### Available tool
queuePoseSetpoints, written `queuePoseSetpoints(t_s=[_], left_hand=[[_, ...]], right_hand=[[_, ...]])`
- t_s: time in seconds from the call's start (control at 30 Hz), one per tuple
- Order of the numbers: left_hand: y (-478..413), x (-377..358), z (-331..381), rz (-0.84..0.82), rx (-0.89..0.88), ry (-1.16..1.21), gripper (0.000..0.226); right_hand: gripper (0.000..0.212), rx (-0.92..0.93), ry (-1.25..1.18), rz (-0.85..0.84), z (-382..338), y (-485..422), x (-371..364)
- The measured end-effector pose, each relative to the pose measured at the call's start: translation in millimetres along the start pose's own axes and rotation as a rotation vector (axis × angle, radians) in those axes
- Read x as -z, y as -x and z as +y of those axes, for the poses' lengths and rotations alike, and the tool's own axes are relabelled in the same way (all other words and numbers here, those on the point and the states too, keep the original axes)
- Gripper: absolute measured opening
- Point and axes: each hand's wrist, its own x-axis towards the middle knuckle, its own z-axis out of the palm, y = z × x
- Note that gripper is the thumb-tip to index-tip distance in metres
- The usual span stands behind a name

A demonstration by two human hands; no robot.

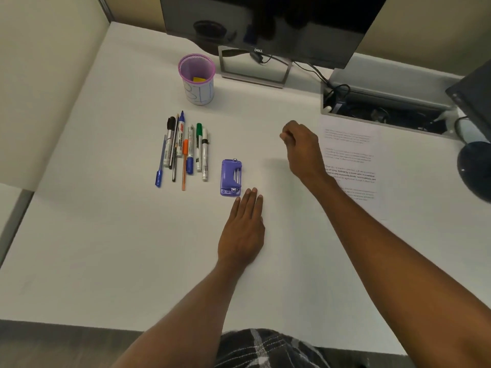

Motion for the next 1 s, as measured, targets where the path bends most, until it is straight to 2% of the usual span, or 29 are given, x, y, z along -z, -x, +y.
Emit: queuePoseSetpoints(t_s=[0.23, 0.47, 0.6, 0.73, 0.83, 1.0], left_hand=[[0, -1, 2, -0.021, 0.028, 0.01, 0.062], [-3, -1, 0, -0.026, 0.021, -0.054, 0.067], [-4, -3, -1, -0.011, 0.005, -0.064, 0.069], [-4, -5, -1, -0.013, 0.007, -0.077, 0.07], [-4, -5, -1, -0.01, 0.009, -0.081, 0.071], [-4, -6, -1, -0.004, -0.004, -0.076, 0.071]], right_hand=[[0.014, 0.201, 0.028, -0.043, -75, -111, -34], [0.012, 0.242, 0.117, -0.138, -124, -193, -84], [0.009, 0.214, 0.186, -0.231, -131, -217, -102], [0.016, 0.224, 0.292, -0.297, -131, -234, -112], [0.019, 0.287, 0.305, -0.224, -130, -239, -112], [0.014, 0.32, 0.172, -0.076, -128, -235, -103]])
